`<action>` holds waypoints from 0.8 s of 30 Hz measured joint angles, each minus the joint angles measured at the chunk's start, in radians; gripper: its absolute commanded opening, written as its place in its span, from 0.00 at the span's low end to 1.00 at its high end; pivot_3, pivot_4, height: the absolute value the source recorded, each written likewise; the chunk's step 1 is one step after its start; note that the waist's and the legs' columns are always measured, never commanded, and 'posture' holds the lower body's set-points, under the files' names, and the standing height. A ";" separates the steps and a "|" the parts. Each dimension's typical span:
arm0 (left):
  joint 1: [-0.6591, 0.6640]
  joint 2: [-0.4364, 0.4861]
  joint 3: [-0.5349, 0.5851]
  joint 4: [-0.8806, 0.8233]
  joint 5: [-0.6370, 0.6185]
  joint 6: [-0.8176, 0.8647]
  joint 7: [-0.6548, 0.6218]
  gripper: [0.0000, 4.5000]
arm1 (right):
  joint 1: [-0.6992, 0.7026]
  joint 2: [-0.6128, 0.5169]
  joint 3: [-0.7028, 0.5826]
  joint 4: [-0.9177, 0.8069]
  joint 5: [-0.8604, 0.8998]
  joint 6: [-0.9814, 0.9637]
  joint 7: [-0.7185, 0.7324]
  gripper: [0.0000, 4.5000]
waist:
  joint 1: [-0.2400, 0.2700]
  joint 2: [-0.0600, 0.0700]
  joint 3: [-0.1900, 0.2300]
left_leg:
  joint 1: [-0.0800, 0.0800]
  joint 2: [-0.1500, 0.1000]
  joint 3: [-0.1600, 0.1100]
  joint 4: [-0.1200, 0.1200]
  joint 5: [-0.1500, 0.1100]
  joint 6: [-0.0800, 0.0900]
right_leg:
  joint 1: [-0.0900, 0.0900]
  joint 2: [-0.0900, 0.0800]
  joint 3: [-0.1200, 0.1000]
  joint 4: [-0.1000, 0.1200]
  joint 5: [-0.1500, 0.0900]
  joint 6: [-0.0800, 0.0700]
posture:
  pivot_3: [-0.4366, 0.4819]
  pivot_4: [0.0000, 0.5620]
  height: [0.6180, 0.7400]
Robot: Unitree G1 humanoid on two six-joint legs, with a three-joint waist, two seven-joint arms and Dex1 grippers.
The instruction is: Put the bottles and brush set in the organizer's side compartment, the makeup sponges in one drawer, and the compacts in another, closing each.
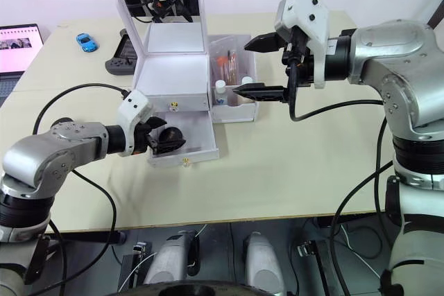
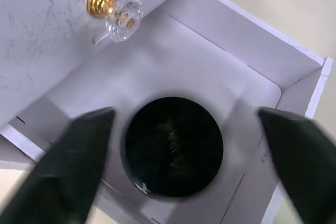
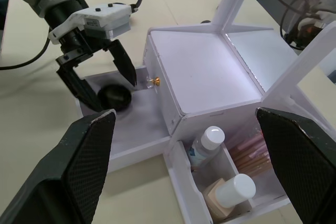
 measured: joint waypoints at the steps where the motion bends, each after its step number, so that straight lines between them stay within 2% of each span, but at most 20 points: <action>1: 0.002 0.007 0.000 0.000 0.005 -0.001 -0.002 0.99 | 0.000 0.001 0.000 0.000 0.006 0.005 0.000 1.00 | 0.000 0.000 0.000 | 0.000 0.000 0.000 0.000 0.000 0.000 | 0.000 0.000 0.000 0.000 0.000 0.000 | 0.48 0.27 1.00; 5: 0.011 0.017 0.011 -0.006 0.001 -0.002 -0.013 0.99 | 0.000 0.002 0.000 0.001 0.016 0.006 0.001 1.00 | -0.002 0.000 0.000 | 0.000 0.000 0.000 0.000 0.000 0.000 | 0.000 0.000 0.000 0.000 0.000 0.000 | 0.48 0.27 1.00; 12: 0.071 0.046 0.147 -0.034 -0.042 -0.029 -0.054 0.99 | 0.052 -0.007 -0.026 0.057 -0.001 -0.084 0.017 1.00 | -0.001 0.000 0.000 | 0.000 0.000 0.000 0.000 0.000 0.000 | 0.000 0.000 0.000 -0.001 0.000 0.000 | 0.48 0.27 1.00; 18: 0.225 0.137 0.424 -0.009 -0.081 -0.134 -0.149 0.99 | 0.187 -0.067 -0.077 0.261 -0.074 -0.255 0.063 1.00 | -0.001 0.000 0.000 | 0.001 0.000 0.001 0.000 0.000 0.000 | 0.000 0.000 0.000 -0.001 0.000 0.000 | 0.48 0.27 1.00; 24: 0.478 0.196 0.551 0.183 0.040 -0.241 -0.166 0.99 | 0.237 -0.051 -0.134 0.385 -0.089 -0.351 0.073 1.00 | -0.008 0.001 0.000 | 0.001 0.001 0.003 -0.001 0.000 0.000 | -0.001 0.000 0.001 0.000 0.000 0.000 | 0.48 0.27 1.00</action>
